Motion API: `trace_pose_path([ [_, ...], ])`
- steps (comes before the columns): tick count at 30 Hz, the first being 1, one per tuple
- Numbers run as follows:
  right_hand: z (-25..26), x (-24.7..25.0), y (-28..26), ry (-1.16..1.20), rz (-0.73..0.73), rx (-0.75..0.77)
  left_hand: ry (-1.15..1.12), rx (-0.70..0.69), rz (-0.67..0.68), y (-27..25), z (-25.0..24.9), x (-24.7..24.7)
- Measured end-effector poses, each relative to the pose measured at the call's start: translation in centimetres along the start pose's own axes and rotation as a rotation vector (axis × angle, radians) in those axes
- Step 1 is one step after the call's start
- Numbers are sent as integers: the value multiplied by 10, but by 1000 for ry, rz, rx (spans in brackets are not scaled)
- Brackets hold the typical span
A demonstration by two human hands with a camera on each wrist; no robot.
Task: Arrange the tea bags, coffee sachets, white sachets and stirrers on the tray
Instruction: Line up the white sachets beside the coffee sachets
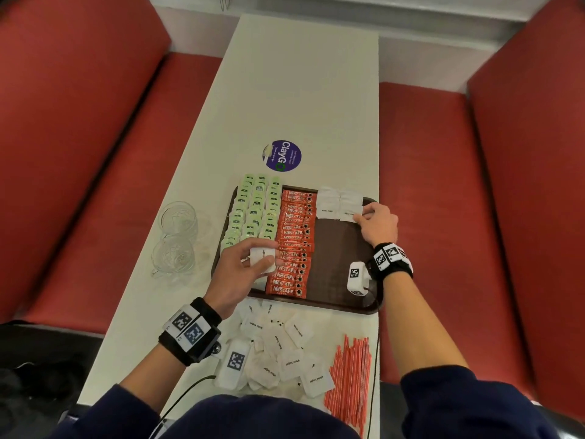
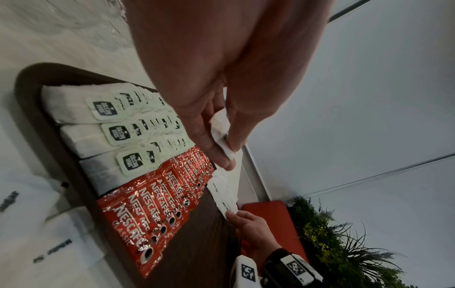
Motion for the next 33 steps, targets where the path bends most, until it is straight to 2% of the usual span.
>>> trace_pose_path([
  [9, 16, -3, -12, -151, -86, -75, 60, -34, 7, 1, -4, 5],
  [13, 33, 1, -32, -149, -184, 56, 31, -26, 30, 0, -6, 2],
  [15, 54, 3, -54, 4, -111, 168, 31, -28, 44, 0, -8, 0],
  [18, 93, 3, -111, 206, 269, 281, 59, -36, 84, -1, -10, -8],
  [20, 109, -2, -145, 172, 497, 373, 88, -38, 111, -1, -12, -13],
  [21, 112, -4, -157, 156, 560, 414, 110, -49, 122, -2, -12, -14],
  [22, 113, -4, -166, 159, 578, 436, 126, -59, 133, -2, -12, -14],
  [25, 105, 0, -176, 270, 495, 401, 141, -59, 138, -3, -13, -13],
  [29, 91, 11, -183, 453, 421, 350, 137, -64, 63, -3, -15, -9],
  [33, 81, 17, -192, 495, 413, 328, 144, -70, 38, -2, -15, -10],
])
Point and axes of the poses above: each hand's wrist, its own y-axis towards the middle knuckle, its own x-axis out of the back of the hand, z = x × y, the point moved 3 cm from there along y, towards the middle knuckle, and after that the axes turned 1 degree about x, right-handed, at the moved point
